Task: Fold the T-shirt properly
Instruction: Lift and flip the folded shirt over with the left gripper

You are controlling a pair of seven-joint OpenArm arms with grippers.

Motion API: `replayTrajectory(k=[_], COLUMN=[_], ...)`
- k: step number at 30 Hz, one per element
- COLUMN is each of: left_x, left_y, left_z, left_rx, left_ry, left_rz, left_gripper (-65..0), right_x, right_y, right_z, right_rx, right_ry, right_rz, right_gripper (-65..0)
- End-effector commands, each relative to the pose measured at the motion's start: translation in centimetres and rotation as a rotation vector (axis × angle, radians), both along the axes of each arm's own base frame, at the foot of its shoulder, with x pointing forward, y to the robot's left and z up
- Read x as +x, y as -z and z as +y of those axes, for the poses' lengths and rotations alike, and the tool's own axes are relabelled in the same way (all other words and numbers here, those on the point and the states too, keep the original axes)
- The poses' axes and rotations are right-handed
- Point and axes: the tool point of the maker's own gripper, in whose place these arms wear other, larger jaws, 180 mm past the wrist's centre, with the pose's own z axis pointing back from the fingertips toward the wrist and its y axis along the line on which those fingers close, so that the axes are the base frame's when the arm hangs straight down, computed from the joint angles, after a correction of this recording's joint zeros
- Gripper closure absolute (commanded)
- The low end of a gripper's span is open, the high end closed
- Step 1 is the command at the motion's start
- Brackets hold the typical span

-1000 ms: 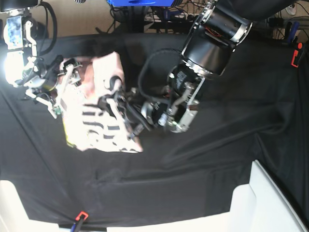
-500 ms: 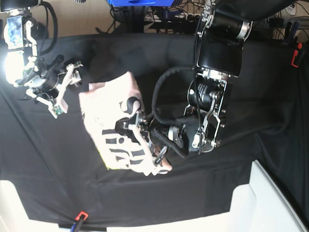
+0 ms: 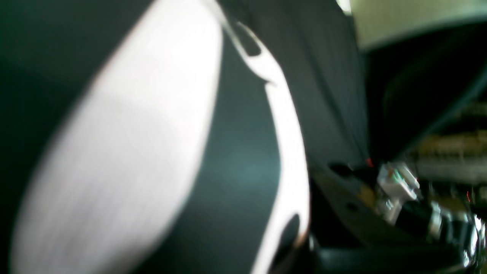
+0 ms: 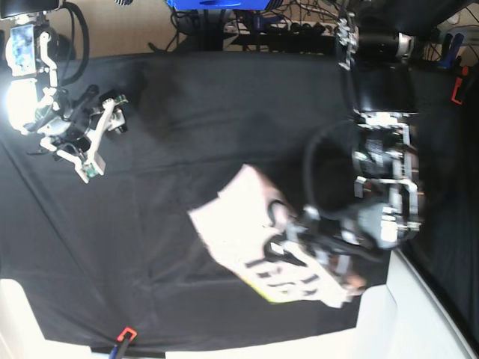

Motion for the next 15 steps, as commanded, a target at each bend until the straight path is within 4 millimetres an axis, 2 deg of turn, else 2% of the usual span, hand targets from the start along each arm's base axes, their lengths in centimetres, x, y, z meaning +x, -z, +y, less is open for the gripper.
replayTrajectory(k=[1,3,5,7,9,11,12,14,15], left_x=[1.9,2.8,3.7,5.1,6.6,7.8,8.3,8.4,7.8], left_y=[-3.1,-4.2,-5.6,-7.4,-9.8,-11.4,-11.6,-11.5,-11.0], left_z=[1.4,4.6,6.6,6.9,5.6,1.8,-0.8,-7.4,-10.8], left_rx=[-0.033,-0.036,-0.042,-0.055,-0.045,0.056,0.151,0.461,0.673], left_ry=[-0.047,-0.129,-0.187,-0.207,-0.173,-0.090,-0.036,0.118,0.212], left_rz=[-0.093,-0.122,-0.142,-0.168,-0.218,-0.269,-0.293,-0.383,-0.459], left_gripper=[0.0,0.0,0.0,0.0,0.0,0.0,0.0,0.0,0.0], right_x=[0.8,0.8,0.8,0.7,0.5,0.0,-0.1,-0.5,-0.8], right_y=[-0.7,-0.7,-0.7,-0.7,-0.6,-0.3,-0.3,0.0,0.1], right_z=[-0.2,-0.2,-0.2,-0.2,-0.2,-0.2,-0.2,-0.2,-0.2], right_rx=[0.003,0.003,0.003,0.002,0.002,0.002,0.002,0.002,0.003], right_ry=[-0.001,-0.001,-0.001,-0.001,-0.001,-0.001,-0.001,-0.001,-0.001], right_rz=[-0.034,-0.034,-0.034,-0.032,-0.028,-0.016,-0.013,-0.003,0.001], right_gripper=[-48.0,-48.0,-48.0,-48.0,-48.0,-48.0,-48.0,-48.0,-48.0])
